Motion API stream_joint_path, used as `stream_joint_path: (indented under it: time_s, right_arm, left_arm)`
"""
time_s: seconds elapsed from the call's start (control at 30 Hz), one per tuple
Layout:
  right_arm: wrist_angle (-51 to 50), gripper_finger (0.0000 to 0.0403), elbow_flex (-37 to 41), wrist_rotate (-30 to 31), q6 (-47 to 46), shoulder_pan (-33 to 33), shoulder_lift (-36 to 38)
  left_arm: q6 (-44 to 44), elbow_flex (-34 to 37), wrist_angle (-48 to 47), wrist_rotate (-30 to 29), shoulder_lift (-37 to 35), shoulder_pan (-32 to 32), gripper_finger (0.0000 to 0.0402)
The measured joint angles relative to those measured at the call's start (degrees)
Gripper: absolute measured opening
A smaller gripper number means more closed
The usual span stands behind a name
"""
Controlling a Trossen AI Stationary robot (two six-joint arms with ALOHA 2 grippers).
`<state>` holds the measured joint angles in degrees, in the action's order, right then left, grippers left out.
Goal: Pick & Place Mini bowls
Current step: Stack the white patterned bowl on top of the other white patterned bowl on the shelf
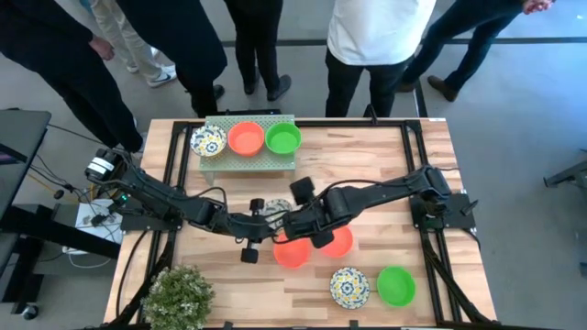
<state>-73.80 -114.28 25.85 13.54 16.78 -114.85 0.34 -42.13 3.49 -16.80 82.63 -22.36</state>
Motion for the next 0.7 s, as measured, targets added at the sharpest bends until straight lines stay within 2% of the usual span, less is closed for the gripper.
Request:
stream_joint_path:
  time_s: [0.17,0.33,0.47,0.6,0.7]
  right_arm:
    - [-16.77,0.0208,-6.02,-0.10,-11.70,1.34,0.00]
    - [-15.83,0.0205,-6.60,-0.13,-13.50,2.03,6.43]
    - [-15.16,0.0207,-5.48,1.63,-19.27,2.34,13.39]
    - [-13.20,0.0207,1.04,3.48,-23.38,2.40,21.95]
    - [-5.98,0.0205,12.08,4.60,-24.14,2.34,29.29]
  left_arm:
    - [0.07,-1.82,-2.23,-5.43,0.00,-2.01,0.0024]
    - [0.18,-9.12,-14.40,-10.21,-0.02,-3.39,0.0021]
    - [0.21,-16.05,-25.19,-13.11,-1.07,-3.43,0.0021]
    - [-0.25,-20.60,-34.26,-16.46,-3.93,-3.04,0.0025]
    - [-2.42,-21.46,-39.68,-18.28,-7.82,-2.33,0.0023]
